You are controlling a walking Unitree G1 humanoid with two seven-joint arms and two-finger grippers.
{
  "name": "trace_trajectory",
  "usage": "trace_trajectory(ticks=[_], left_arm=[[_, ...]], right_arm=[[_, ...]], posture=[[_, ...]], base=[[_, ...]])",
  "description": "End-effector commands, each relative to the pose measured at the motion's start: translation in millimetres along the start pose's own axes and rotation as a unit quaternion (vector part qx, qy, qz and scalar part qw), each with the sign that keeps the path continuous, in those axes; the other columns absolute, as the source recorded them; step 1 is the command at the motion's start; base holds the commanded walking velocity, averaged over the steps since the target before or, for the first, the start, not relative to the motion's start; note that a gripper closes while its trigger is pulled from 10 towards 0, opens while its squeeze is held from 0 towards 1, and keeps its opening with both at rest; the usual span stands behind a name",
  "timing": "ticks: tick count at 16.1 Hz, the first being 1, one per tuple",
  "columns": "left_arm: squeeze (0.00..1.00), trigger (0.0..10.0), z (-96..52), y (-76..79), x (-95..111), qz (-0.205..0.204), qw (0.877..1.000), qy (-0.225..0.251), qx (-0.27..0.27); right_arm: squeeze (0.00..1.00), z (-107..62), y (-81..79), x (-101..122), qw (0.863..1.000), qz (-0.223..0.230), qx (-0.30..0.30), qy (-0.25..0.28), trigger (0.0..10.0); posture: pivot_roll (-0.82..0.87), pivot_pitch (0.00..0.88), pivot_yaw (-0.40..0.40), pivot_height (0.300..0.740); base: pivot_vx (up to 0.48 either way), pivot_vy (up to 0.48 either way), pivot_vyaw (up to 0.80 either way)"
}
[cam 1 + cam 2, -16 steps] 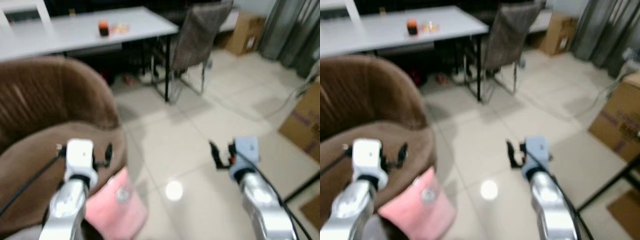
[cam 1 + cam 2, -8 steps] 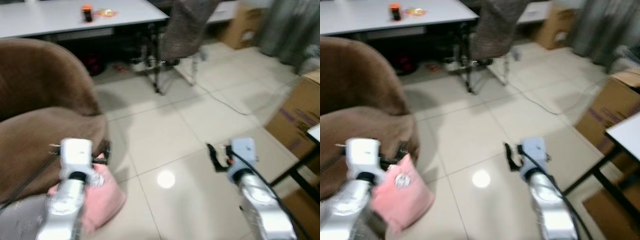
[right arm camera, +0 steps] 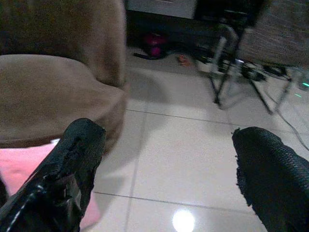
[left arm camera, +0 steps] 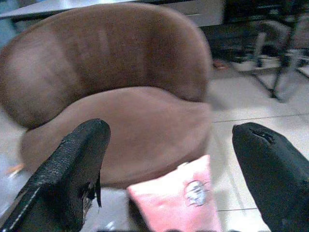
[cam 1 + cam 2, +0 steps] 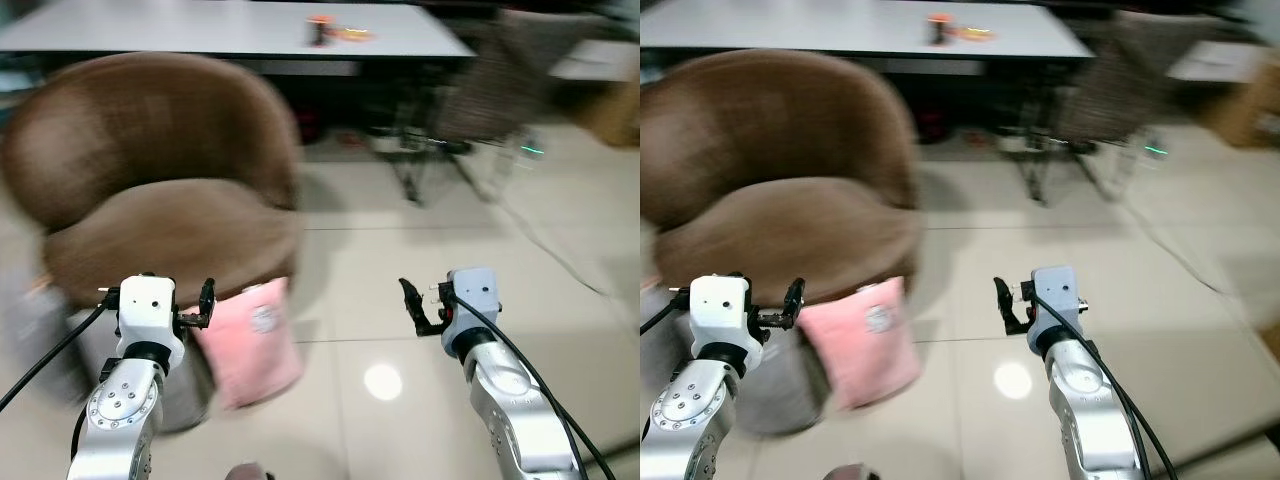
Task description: Move the pillow to the sofa from floor
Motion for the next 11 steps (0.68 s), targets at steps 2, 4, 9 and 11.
trace_trajectory(ticks=[2, 4, 9, 11], left_arm=[[0.0, 10.0, -0.6, 0.9, 5, -0.001, 1.0, 0.011, -0.01], [0.0, 10.0, -1.2, 0.5, 4, 0.004, 1.0, 0.01, -0.013], [0.0, 10.0, -1.0, -0.3, 3, 0.006, 1.0, 0.01, -0.016], [0.0, 10.0, 0.0, 0.8, 4, 0.008, 1.0, 0.01, -0.019]], right_arm=[[0.0, 2.9, 2.2, -2, 0.999, 0.033, -0.012, -0.009, 10.0], [0.0, 2.4, 4.0, -5, 0.999, 0.034, -0.024, -0.019, 10.0], [0.0, -1.3, 14.2, -14, 0.995, 0.061, -0.067, -0.037, 10.0], [0.0, -1.2, 16.8, -14, 0.995, 0.05, -0.074, -0.036, 10.0]], posture=[[-0.02, 0.0, -0.022, 0.74], [-0.03, 0.0, -0.021, 0.74], [-0.03, 0.0, -0.01, 0.74], [-0.03, 0.0, -0.008, 0.74]], base=[[0.349, 0.0, 0.0], [0.369, 0.0, 0.0], [0.37, 0.0, 0.0], [0.369, 0.0, 0.0]])
Point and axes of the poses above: a point about 5 cm out from each wrist's last joint towards the gripper, its own z axis pointing out of the wrist towards the gripper, its own x axis along the axis of the wrist's last joint, y = z × x, the point moved 2 cm from there along z, pointing out of the wrist towards the gripper, and after that the axes turned 14 degrees about -z, right-handed, at the moved point
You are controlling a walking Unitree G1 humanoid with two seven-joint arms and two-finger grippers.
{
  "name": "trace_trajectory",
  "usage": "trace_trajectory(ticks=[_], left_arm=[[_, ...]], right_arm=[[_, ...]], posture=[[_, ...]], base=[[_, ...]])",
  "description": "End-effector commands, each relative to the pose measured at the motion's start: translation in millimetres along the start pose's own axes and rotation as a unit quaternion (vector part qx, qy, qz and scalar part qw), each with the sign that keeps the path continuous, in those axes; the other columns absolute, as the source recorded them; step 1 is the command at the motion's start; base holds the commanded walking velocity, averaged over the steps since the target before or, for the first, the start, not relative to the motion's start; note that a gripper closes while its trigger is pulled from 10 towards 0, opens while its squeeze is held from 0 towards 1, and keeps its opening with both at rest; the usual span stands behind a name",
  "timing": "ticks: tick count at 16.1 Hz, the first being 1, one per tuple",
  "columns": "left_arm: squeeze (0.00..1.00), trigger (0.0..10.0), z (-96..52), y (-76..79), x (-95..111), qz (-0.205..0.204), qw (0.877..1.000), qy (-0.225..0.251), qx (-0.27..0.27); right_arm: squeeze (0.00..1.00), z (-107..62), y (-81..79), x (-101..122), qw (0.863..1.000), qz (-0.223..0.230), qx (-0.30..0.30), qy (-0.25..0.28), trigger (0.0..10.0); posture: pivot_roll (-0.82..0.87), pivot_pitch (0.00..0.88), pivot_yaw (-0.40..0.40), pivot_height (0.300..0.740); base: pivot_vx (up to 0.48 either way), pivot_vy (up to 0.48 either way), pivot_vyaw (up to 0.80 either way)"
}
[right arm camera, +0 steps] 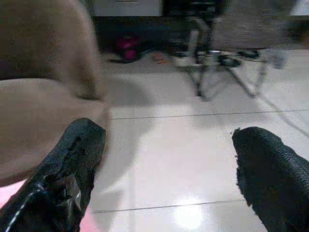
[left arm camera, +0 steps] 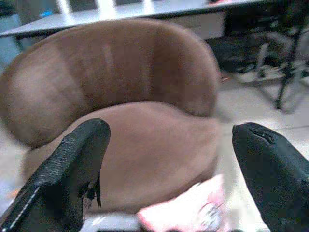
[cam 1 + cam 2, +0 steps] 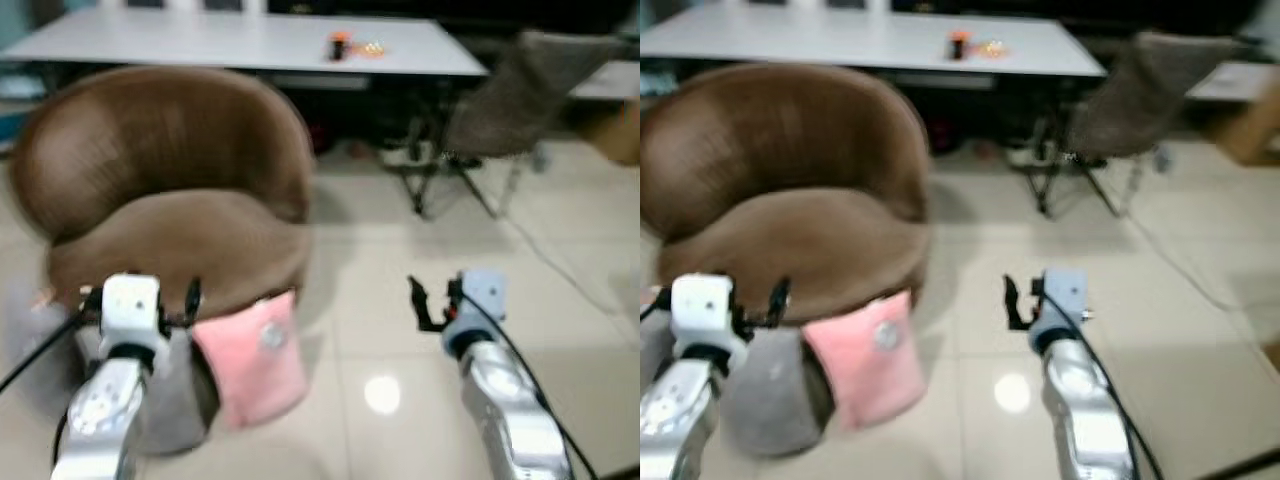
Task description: Move the pillow to the sofa from floor
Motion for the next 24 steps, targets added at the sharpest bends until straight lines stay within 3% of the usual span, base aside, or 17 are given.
trace_trajectory(ticks=[1, 9, 12, 17, 24], left_arm=[[0.0, 10.0, 0.1, 6.8, -1, -0.003, 1.0, -0.002, -0.015], [0.0, 10.0, 1.5, 5.5, 0, -0.001, 1.0, -0.001, -0.014], [0.0, 10.0, 2.2, 5.1, 0, -0.002, 1.0, 0.0, -0.012], [0.0, 10.0, 4.5, 3.3, 2, -0.001, 1.0, 0.004, -0.006], [0.0, 10.0, 6.7, -1.1, 4, 0.009, 1.0, 0.011, 0.01]], right_arm=[[0.0, 0.2, 8.8, 0, 1.0, -0.01, -0.018, -0.001, 10.0], [0.0, 3.9, 9.5, 1, 1.0, -0.019, -0.025, 0.001, 10.0], [0.0, 6.0, 7.6, 2, 1.0, 0.002, -0.014, 0.002, 10.0], [0.0, 11.5, 2.1, 7, 1.0, -0.015, 0.005, 0.014, 10.0], [0.0, 17.2, -5.2, 14, 0.999, -0.023, 0.027, 0.029, 10.0]], posture=[[-0.03, 0.0, -0.008, 0.74], [-0.03, 0.0, -0.01, 0.74], [-0.02, 0.0, -0.012, 0.74], [-0.01, 0.0, -0.015, 0.74], [0.0, 0.0, -0.021, 0.74]], base=[[0.371, 0.0, 0.0], [0.355, 0.0, 0.0], [0.347, 0.0, 0.0], [0.348, 0.0, 0.0], [0.313, 0.0, 0.75]])
Point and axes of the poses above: a point about 5 cm out from each wrist's last joint towards the gripper, its own z axis pointing out of the wrist towards the gripper, its own x axis along the axis of the wrist's last joint, y = z × x, the point moved 2 cm from there along z, pointing out of the wrist towards the gripper, and after that the axes turned 14 degrees about -z, right-handed, at the moved point
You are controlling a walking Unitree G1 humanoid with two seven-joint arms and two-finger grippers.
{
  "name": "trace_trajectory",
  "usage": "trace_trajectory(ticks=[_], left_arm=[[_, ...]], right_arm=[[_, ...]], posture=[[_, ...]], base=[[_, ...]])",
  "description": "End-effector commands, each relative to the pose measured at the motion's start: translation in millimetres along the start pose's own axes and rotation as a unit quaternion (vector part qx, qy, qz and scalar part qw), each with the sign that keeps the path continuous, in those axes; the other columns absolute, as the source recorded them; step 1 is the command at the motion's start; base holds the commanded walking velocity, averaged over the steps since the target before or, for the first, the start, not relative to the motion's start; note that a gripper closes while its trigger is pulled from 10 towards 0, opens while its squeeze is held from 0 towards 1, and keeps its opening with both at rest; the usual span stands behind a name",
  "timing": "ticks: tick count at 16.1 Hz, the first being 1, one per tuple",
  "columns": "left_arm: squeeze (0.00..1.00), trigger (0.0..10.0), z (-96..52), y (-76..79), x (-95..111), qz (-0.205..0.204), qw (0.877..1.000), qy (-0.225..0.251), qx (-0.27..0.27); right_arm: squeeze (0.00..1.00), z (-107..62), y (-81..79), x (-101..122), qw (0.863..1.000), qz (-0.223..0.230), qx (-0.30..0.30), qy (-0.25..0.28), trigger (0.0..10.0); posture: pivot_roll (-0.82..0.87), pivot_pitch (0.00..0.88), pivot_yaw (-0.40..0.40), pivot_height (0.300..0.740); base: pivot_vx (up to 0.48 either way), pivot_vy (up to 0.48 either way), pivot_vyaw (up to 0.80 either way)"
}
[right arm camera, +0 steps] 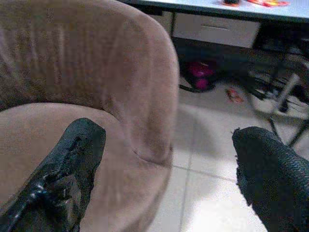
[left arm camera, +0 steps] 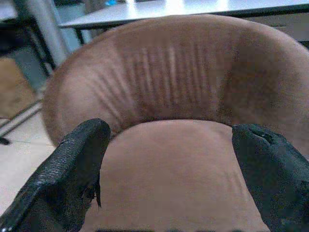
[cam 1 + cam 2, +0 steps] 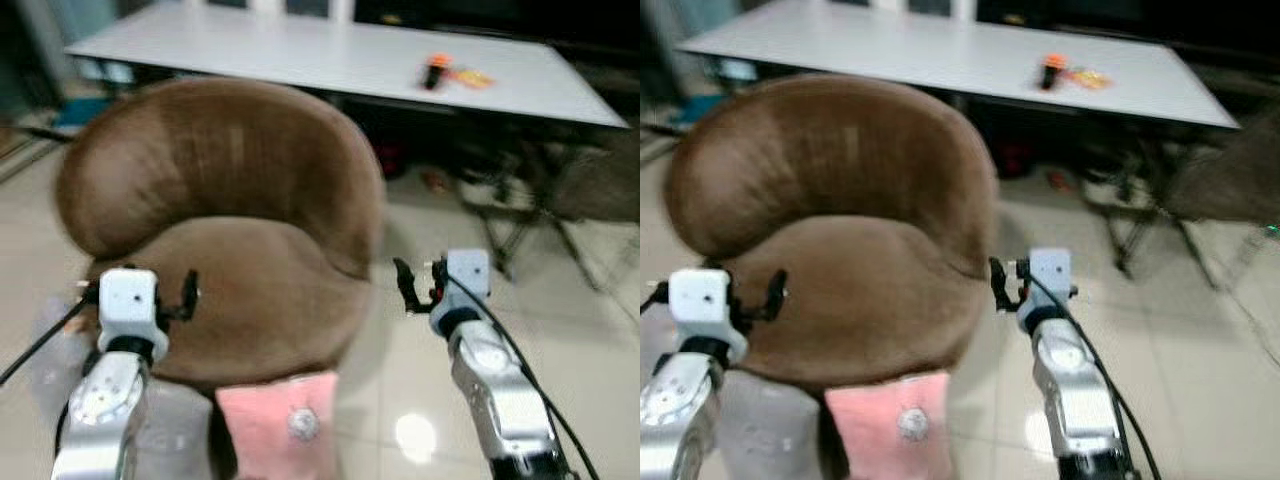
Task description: Move the pillow to the sofa from floor
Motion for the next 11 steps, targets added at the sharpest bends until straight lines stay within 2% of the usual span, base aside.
trace_trajectory(ticks=[1, 3, 5, 8, 9, 11], left_arm=[[0.0, 10.0, 1.4, 5.2, -0.3, 0.004, 1.0, 0.0, -0.003], [0.0, 10.0, 1.2, 7.6, -1.9, 0.013, 1.0, 0.001, -0.006], [0.0, 10.0, 0.1, 8.5, -2.0, 0.023, 1.0, 0.004, -0.009], [0.0, 10.0, -0.4, 7.2, -3.2, 0.022, 1.0, 0.004, -0.002], [0.0, 10.0, -1.3, 6.8, -3.7, 0.021, 1.0, 0.004, -0.001], [0.0, 10.0, -1.9, 6.4, -4.1, 0.022, 1.0, 0.004, 0.0]], right_arm=[[0.0, -0.9, 7.8, -7.7, 1.0, -0.003, -0.01, -0.011, 10.0], [0.0, 0.2, 8.3, -9.7, 1.0, -0.007, -0.013, -0.016, 10.0], [0.0, 1.3, 8.9, -10.7, 1.0, -0.005, -0.023, -0.019, 10.0], [0.0, 4.1, 7.5, -9.9, 0.999, -0.03, -0.013, -0.015, 10.0], [0.0, 4.6, 6.9, -9.0, 0.998, -0.058, -0.003, -0.012, 10.0], [0.0, 4.2, 4.4, -7.8, 0.999, -0.053, 0.012, -0.005, 10.0]], posture=[[0.0, 0.0, -0.021, 0.74], [0.01, 0.0, -0.021, 0.74], [0.01, 0.0, -0.022, 0.74], [0.01, 0.0, -0.027, 0.74], [0.01, 0.0, -0.029, 0.74], [0.01, 0.0, -0.032, 0.74]], base=[[0.0, 0.0, 0.8], [0.0, 0.0, 0.8], [0.0, 0.0, 0.0], [0.0, -0.416, 0.0], [0.0, -0.48, 0.0], [0.0, -0.48, 0.0]])
Point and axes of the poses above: a point about 5 cm out from each wrist's last joint towards the gripper, its own z axis pointing out of the wrist towards the gripper, its own x axis along the axis of the wrist's last joint, y = z × x, the point moved 2 cm from there along z, pointing out of the wrist towards the gripper, and after that the axes turned 14 degrees about -z, right-handed, at the moved point
